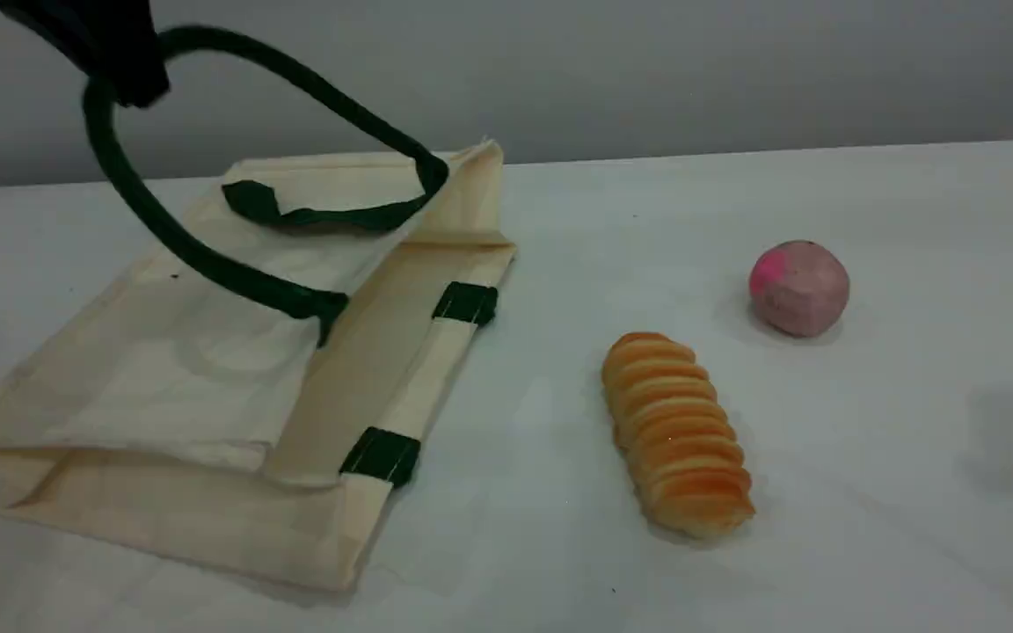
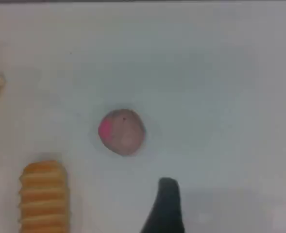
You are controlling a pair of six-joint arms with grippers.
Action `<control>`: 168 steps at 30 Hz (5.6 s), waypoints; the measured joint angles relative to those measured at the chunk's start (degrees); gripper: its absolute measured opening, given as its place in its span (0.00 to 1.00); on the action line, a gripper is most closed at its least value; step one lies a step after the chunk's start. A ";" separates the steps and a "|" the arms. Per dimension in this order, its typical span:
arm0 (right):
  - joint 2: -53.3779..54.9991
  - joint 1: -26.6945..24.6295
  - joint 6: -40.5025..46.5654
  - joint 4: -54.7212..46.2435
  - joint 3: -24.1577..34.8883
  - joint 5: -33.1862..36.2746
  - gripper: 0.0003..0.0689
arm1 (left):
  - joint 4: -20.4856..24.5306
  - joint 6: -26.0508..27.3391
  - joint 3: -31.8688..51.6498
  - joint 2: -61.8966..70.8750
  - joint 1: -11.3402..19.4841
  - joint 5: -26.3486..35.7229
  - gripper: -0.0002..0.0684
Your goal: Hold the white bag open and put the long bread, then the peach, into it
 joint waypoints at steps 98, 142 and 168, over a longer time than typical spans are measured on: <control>40.29 22.53 -16.11 12.82 0.01 -13.91 0.85 | -4.38 7.04 -3.95 -15.74 0.00 -0.25 0.13; 50.09 26.38 -16.09 12.17 -7.27 -16.40 0.26 | -4.43 7.04 -3.95 -15.74 0.00 -0.25 0.13; 22.12 26.31 -10.98 21.53 -11.35 8.65 0.18 | -4.43 7.22 -3.95 -15.74 0.00 -0.25 0.13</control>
